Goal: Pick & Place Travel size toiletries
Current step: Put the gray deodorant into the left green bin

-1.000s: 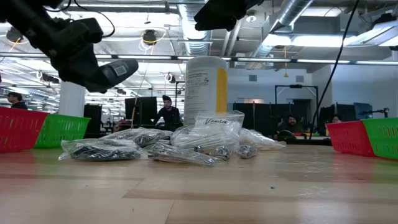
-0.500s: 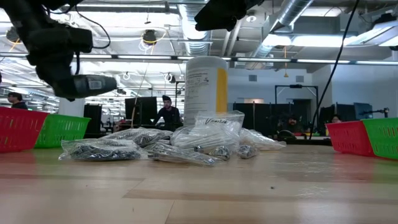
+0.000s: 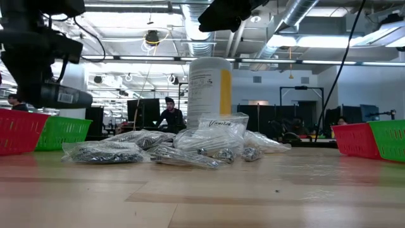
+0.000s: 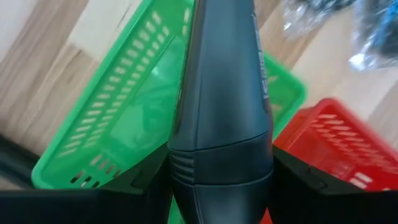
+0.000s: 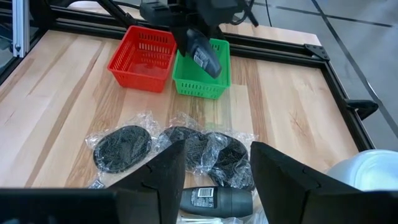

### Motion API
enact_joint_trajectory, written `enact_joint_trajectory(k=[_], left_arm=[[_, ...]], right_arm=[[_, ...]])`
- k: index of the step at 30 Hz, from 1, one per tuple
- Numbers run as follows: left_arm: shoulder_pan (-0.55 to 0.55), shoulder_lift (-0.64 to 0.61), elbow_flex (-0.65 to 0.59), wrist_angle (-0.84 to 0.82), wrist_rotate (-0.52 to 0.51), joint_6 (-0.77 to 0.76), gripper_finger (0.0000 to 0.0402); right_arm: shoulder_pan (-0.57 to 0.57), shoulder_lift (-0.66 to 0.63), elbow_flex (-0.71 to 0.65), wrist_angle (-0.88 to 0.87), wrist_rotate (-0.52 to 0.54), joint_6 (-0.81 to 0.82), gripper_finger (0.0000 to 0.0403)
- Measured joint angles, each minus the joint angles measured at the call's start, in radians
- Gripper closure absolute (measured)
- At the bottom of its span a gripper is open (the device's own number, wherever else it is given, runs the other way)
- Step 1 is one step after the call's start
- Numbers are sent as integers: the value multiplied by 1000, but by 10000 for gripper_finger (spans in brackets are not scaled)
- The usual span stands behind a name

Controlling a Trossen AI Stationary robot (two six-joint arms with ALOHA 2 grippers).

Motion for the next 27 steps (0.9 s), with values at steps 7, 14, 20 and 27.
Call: enact_joint_trajectory(k=[7,14,20,27], left_arm=[[0,112,0,-33,14,-4,216],[0,214,0,-20,40,-4,216],[0,236,0,7,39,-3,200],[0,235,0,14,35,21,176]], right_arm=[[1,0,0,0,0,0,233],[1,0,0,-3,0,0,237],[1,0,0,-5,0,-3,237],[1,0,0,-11,0,-4,238]])
